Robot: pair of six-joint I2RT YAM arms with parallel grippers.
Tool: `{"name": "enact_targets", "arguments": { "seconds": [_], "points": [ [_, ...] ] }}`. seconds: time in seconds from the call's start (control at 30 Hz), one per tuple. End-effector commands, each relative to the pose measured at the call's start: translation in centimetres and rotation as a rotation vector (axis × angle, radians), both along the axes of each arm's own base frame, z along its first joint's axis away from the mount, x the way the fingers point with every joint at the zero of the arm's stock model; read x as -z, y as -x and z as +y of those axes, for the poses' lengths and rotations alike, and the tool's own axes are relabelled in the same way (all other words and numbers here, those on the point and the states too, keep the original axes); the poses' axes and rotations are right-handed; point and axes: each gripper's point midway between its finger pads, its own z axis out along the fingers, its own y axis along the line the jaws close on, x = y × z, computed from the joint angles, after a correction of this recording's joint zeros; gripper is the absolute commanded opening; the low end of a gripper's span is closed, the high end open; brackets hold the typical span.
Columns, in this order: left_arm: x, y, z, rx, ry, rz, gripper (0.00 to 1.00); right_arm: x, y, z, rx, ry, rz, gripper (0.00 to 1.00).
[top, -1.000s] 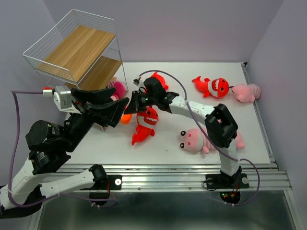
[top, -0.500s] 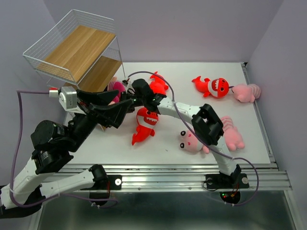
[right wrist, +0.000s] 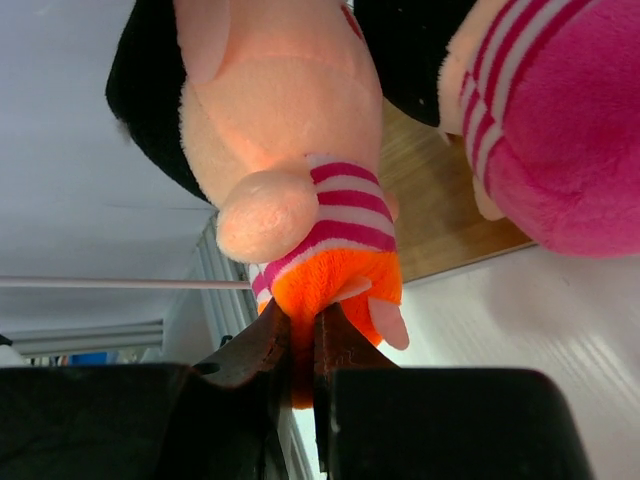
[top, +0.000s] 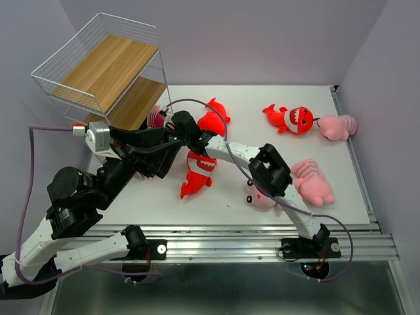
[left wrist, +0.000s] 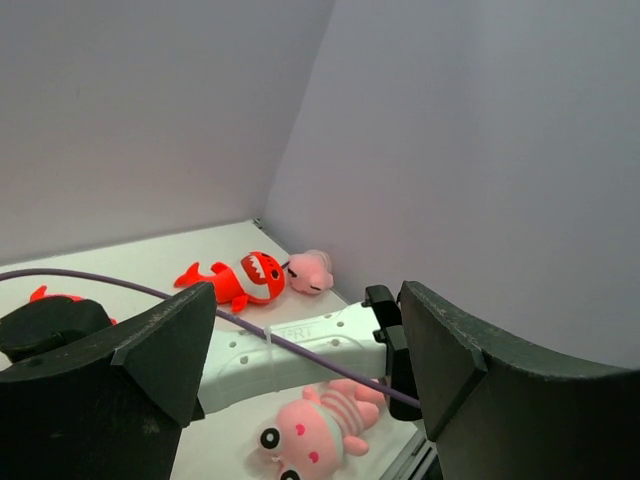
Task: Place and organize the stuffed toys onto the shelf
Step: Place the stuffed toy onto shelf
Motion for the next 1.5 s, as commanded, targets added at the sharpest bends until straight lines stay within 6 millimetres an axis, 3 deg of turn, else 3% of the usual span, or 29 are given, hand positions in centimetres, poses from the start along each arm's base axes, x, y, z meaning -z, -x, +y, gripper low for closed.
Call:
{"name": "enact_targets", "arguments": {
  "seconds": [0.0,0.47,0.83,1.0,1.27,1.47],
  "points": [
    [-0.9,0.3,0.5,0.002,0.048,-0.017,0.85,-3.1,-1.1,1.5,0.008,-0.093,-0.128,0.04],
    [-0.3,0.2,0.5,-0.001,0.052,0.002,0.85,-1.0,-1.5,3.4,0.021,-0.063,-0.205,0.10],
    [-0.1,0.2,0.5,-0.001,0.049,0.003,0.85,-0.9,0.9,3.7,-0.107,-0.101,-0.237,0.11],
    [0.3,0.2,0.6,-0.004,0.050,0.008,0.85,-0.7,0.4,3.8,-0.070,-0.061,-0.276,0.14],
    [0.3,0.3,0.7,0.000,0.056,0.013,0.85,2.9,-2.0,3.3,0.075,0.074,-0.285,0.14],
    [0.7,0.2,0.5,0.000,0.051,0.023,0.85,4.2,-2.4,3.3,0.103,0.116,-0.312,0.18]
  ]
}}
